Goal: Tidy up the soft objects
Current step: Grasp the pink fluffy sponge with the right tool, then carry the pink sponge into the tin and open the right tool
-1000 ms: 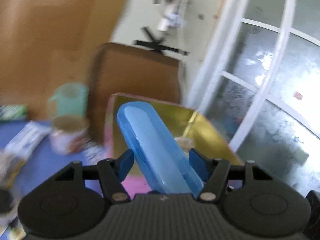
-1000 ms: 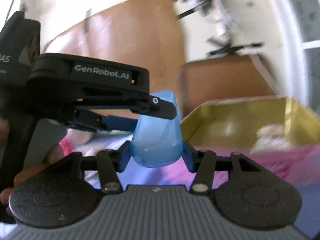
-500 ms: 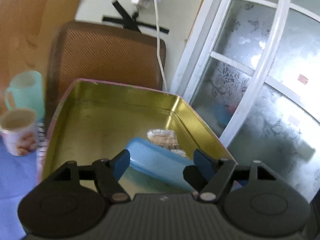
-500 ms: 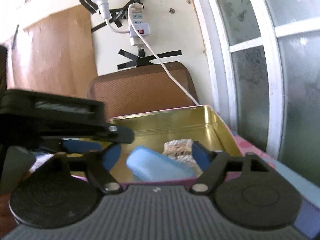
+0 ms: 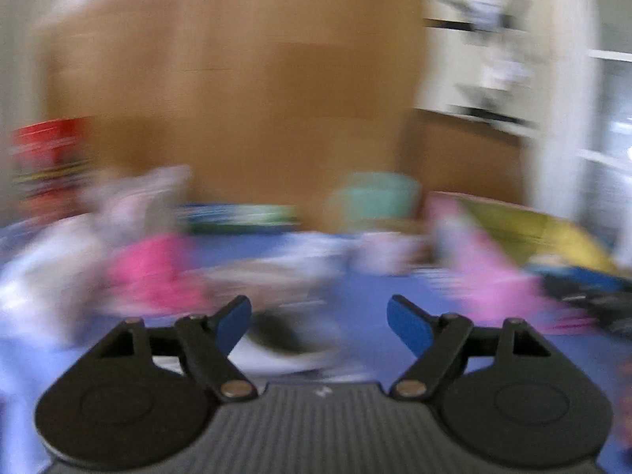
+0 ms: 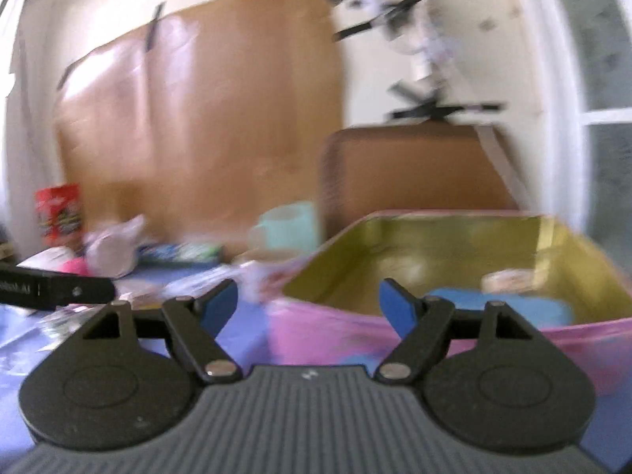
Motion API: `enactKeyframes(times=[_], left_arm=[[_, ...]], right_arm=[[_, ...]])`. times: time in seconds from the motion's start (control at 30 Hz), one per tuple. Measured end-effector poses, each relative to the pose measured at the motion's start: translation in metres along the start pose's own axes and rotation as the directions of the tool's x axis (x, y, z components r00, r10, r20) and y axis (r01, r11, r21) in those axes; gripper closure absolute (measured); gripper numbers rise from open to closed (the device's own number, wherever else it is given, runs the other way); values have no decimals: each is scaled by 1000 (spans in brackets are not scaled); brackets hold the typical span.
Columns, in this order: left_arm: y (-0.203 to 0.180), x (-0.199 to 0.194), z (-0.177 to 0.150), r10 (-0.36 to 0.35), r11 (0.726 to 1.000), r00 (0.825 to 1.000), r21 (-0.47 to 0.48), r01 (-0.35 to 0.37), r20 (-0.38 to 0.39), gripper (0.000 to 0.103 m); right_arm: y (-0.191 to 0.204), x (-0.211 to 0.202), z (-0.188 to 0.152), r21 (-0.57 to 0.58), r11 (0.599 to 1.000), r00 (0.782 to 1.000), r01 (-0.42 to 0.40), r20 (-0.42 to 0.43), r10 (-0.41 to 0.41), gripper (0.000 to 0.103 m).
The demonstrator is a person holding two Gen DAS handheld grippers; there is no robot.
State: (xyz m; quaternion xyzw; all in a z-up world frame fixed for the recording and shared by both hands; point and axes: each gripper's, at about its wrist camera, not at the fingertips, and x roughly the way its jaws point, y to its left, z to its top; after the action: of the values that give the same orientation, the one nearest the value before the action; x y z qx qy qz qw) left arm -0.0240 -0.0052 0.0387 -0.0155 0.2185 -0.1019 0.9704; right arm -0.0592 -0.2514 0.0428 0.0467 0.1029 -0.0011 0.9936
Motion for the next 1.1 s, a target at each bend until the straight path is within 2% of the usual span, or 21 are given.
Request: enactKeyframes(times=[0.07, 0.13, 0.17, 0.2, 0.23, 0.27, 0.3, 0.47, 0.53, 0.57, 0.6, 0.67, 0.77, 0.93, 1.03, 1.1], left_arm=[[42, 1, -11, 154, 984, 988, -93, -154, -7, 24], [79, 3, -21, 265, 941, 964, -213, -264, -25, 24], [90, 4, -27, 296, 918, 955, -267, -294, -34, 26], [106, 2, -31, 285, 889, 957, -359, -283, -47, 28], [115, -2, -33, 267, 872, 963, -420, -250, -18, 26], [120, -7, -35, 283, 863, 959, -437, -253, 5, 26], [121, -10, -36, 291, 860, 956, -444, -252, 21, 25], [110, -9, -32, 269, 883, 961, -414, -223, 57, 23], [108, -8, -32, 267, 881, 962, -422, -216, 65, 21], [109, -9, -34, 264, 878, 962, -428, -211, 67, 21], [110, -10, -34, 262, 877, 962, -433, -207, 70, 20], [113, -12, -34, 260, 877, 962, -437, -202, 78, 19], [112, -13, -33, 259, 884, 962, -423, -198, 90, 17], [112, -13, -32, 215, 897, 972, -412, -158, 96, 17], [102, -11, -29, 111, 926, 991, -371, -77, 73, 17], [84, -14, -24, -34, 932, 998, -357, 54, 60, 17]], right_arm=[[26, 23, 4, -3, 996, 994, -92, -61, 92, 25], [53, 44, 8, -25, 986, 982, -167, -93, 164, 27], [74, 60, 9, -49, 973, 969, -224, -116, 217, 28], [97, 77, 9, -75, 957, 953, -279, -146, 267, 29], [109, 87, 10, -89, 949, 944, -303, -163, 286, 35], [130, 104, 10, -117, 934, 930, -339, -194, 313, 39], [144, 117, 10, -136, 922, 919, -362, -217, 329, 41], [198, 175, 9, -193, 889, 884, -416, -315, 346, 46], [207, 194, 6, -206, 883, 868, -423, -372, 329, 66], [207, 195, 6, -206, 884, 866, -419, -382, 322, 83], [205, 194, 8, -197, 888, 866, -416, -384, 321, 86], [193, 176, 16, -187, 893, 879, -409, -343, 331, 88], [159, 130, 30, -161, 907, 901, -389, -274, 337, 88], [86, 42, 18, -136, 948, 937, -287, -244, 249, 88], [49, -9, -11, -188, 967, 960, -171, -254, 120, 87], [34, -25, -24, -181, 973, 956, -144, -278, 90, 84]])
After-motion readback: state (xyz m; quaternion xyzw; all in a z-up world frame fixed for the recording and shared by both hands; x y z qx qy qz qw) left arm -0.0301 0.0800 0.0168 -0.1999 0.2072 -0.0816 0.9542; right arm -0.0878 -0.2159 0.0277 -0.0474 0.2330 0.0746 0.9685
